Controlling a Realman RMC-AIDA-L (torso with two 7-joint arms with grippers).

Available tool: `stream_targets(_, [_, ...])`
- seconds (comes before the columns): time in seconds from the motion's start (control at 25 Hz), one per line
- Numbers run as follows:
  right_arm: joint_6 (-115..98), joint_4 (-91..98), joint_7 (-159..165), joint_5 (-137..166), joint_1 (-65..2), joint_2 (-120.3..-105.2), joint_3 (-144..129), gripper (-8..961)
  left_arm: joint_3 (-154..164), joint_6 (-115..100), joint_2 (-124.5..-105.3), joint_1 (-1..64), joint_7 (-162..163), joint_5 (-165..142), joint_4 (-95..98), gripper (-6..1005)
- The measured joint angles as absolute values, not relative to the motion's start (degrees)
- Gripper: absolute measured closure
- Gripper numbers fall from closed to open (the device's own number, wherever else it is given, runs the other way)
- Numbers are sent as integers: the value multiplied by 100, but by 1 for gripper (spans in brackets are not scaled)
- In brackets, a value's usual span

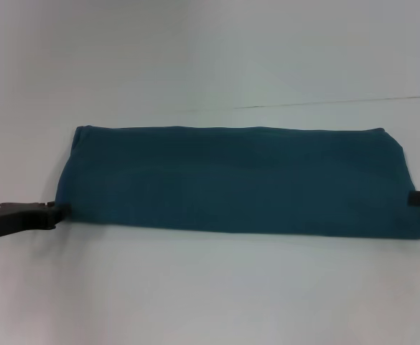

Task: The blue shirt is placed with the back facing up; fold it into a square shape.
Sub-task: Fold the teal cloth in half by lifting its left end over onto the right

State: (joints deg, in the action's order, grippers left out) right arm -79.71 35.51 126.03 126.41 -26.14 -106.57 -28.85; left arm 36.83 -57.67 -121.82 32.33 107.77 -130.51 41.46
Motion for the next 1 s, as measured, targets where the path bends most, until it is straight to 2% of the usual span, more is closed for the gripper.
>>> stream_targets(0.2, [-7920, 3541, 12573, 12653, -2592, -10660, -2882, 131, 3683, -5794, -12182, 3235, 10777, -13052, 4180, 894])
stream_targets(0.44, [-7818, 3505, 12569, 12657, -2583, -10685, -2907, 142, 3683, -5826, -12182, 3227, 10776, -13052, 4193, 941])
stream_targets(0.68, [-7589, 3485, 12563, 12775, -2652, -10806, -2966, 153, 3682, -5824, -12182, 3225, 10775, -13052, 4193, 988])
stream_targets(0.84, [-7494, 3482, 12561, 12924, -2710, -10882, -2971, 161, 3683, -5827, -12182, 3235, 10775, -13052, 4193, 988])
stream_targets(1.0, [-7440, 3479, 12572, 12947, -2719, -10896, -2971, 168, 3683, -5827, -12182, 3238, 10775, -13052, 4193, 988])
